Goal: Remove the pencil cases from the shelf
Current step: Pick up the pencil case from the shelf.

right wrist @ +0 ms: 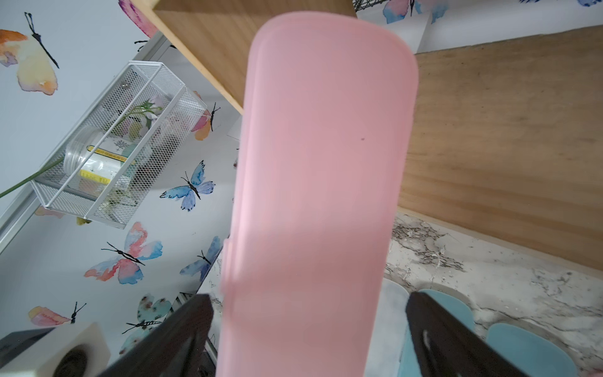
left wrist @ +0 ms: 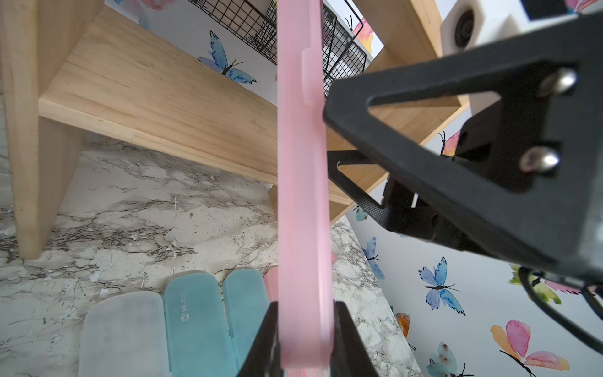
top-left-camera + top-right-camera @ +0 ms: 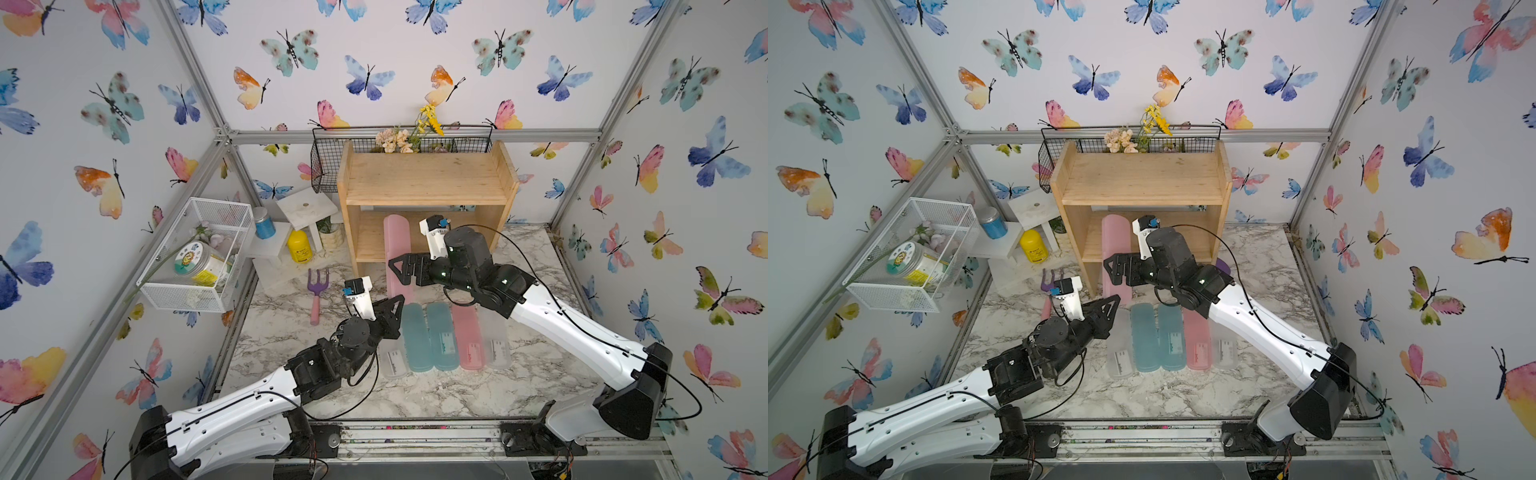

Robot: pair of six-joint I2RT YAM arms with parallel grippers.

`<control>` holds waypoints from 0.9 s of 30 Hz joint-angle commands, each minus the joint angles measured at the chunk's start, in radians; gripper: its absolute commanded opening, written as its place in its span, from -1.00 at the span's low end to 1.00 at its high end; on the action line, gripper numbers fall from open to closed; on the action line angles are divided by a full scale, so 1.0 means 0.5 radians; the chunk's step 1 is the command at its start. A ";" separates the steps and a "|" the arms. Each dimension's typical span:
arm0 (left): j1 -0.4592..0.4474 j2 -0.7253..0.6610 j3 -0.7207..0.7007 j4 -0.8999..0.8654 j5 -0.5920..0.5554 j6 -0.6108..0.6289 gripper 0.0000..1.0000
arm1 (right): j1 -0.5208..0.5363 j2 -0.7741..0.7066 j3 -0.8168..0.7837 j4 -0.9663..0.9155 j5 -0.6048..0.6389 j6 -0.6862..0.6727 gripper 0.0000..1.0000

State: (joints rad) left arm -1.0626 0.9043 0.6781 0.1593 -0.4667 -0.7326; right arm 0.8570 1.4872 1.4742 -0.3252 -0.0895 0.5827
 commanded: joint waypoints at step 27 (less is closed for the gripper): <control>-0.016 -0.136 -0.021 -0.370 -0.305 -0.073 0.97 | 0.011 -0.070 -0.287 0.089 0.077 0.099 0.46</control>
State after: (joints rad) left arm -1.0626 0.8574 0.6418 0.0799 -0.5278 -0.7727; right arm 0.8597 1.5101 1.3544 -0.2661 -0.1192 0.6357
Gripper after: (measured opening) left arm 0.890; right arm 0.822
